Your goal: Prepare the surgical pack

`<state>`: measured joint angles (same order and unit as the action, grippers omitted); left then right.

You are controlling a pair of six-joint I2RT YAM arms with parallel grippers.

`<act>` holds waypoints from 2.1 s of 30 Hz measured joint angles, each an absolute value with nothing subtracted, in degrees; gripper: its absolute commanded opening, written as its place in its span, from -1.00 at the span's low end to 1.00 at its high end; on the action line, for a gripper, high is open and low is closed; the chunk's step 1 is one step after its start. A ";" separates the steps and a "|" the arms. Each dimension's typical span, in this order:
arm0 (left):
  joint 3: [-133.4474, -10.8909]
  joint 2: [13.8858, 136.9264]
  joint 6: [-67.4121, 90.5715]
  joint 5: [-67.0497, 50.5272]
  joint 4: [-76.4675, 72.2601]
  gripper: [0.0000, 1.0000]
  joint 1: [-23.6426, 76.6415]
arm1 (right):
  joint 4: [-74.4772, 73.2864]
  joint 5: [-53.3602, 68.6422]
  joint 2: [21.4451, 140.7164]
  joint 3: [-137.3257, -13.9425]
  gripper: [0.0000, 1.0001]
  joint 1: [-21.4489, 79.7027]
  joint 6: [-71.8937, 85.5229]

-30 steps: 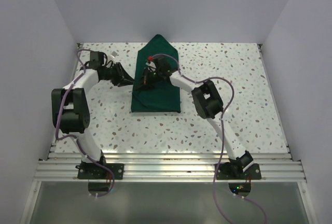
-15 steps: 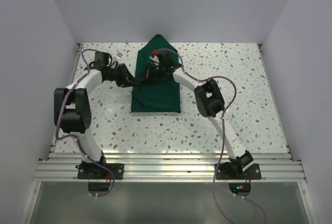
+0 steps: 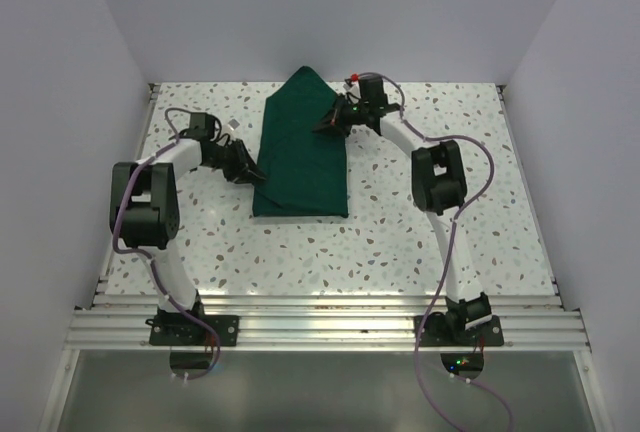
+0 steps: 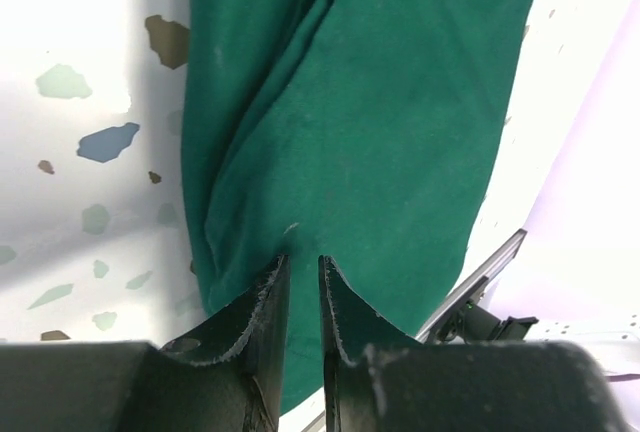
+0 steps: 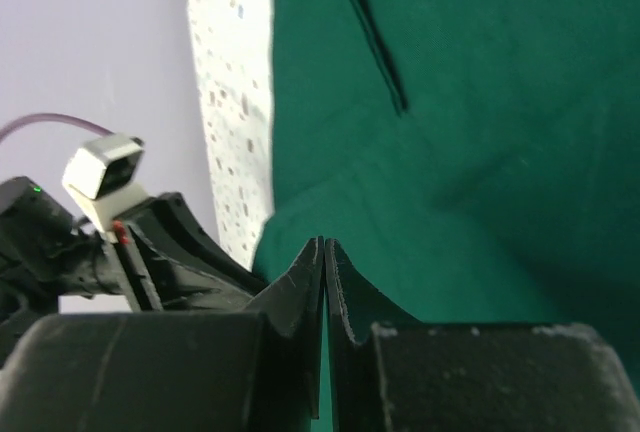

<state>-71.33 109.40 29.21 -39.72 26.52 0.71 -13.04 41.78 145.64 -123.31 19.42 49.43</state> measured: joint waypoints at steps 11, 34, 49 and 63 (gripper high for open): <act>-71.92 109.78 26.63 -38.11 29.32 -0.42 -1.67 | -15.05 43.79 145.64 -117.30 -0.91 18.59 46.85; -91.02 128.42 33.61 -51.07 15.55 -0.53 2.55 | -16.93 45.41 146.06 -117.25 -0.92 15.46 44.47; -94.56 133.64 32.80 -49.69 19.73 -0.59 0.95 | -15.40 47.68 145.18 -110.41 -0.93 13.91 43.03; -96.68 133.67 34.98 -49.95 17.15 -0.57 0.05 | -17.50 46.04 145.18 -118.08 -0.92 13.74 43.94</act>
